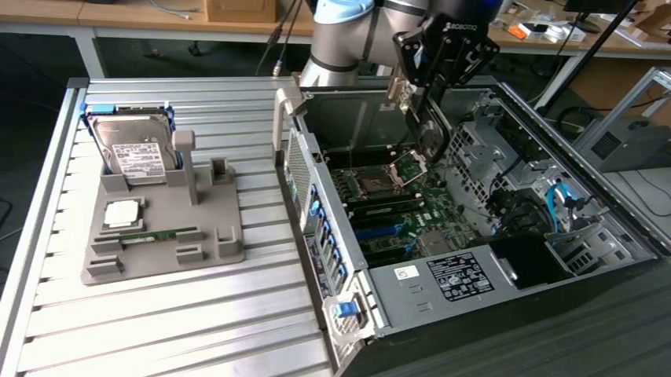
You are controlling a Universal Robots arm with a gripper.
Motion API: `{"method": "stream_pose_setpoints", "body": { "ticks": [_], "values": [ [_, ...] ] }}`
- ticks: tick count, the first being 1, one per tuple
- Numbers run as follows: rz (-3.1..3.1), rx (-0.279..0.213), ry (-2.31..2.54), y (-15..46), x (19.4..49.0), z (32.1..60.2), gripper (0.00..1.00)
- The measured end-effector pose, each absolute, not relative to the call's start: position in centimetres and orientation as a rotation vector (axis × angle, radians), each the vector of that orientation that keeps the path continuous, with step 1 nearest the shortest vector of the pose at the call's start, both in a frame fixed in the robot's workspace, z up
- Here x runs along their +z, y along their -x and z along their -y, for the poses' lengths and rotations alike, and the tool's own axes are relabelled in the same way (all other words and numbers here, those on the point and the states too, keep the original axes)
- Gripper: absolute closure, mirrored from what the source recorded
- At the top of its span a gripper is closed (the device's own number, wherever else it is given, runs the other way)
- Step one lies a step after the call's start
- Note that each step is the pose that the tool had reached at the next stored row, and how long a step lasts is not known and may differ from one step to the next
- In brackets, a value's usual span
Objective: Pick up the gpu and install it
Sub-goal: 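Pick up the gpu and move the gpu toward the slot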
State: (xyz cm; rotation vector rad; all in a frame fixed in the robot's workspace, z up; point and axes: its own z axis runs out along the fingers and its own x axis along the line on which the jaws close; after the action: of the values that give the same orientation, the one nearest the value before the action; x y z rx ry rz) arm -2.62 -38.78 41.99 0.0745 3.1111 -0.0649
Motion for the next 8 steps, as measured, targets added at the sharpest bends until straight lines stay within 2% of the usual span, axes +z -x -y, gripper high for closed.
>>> {"method": "stream_pose_setpoints", "body": {
  "ticks": [8],
  "values": [
    [-3.111,-0.065,-0.075,1.1,41.7,39.0,0.73]
  ]
}}
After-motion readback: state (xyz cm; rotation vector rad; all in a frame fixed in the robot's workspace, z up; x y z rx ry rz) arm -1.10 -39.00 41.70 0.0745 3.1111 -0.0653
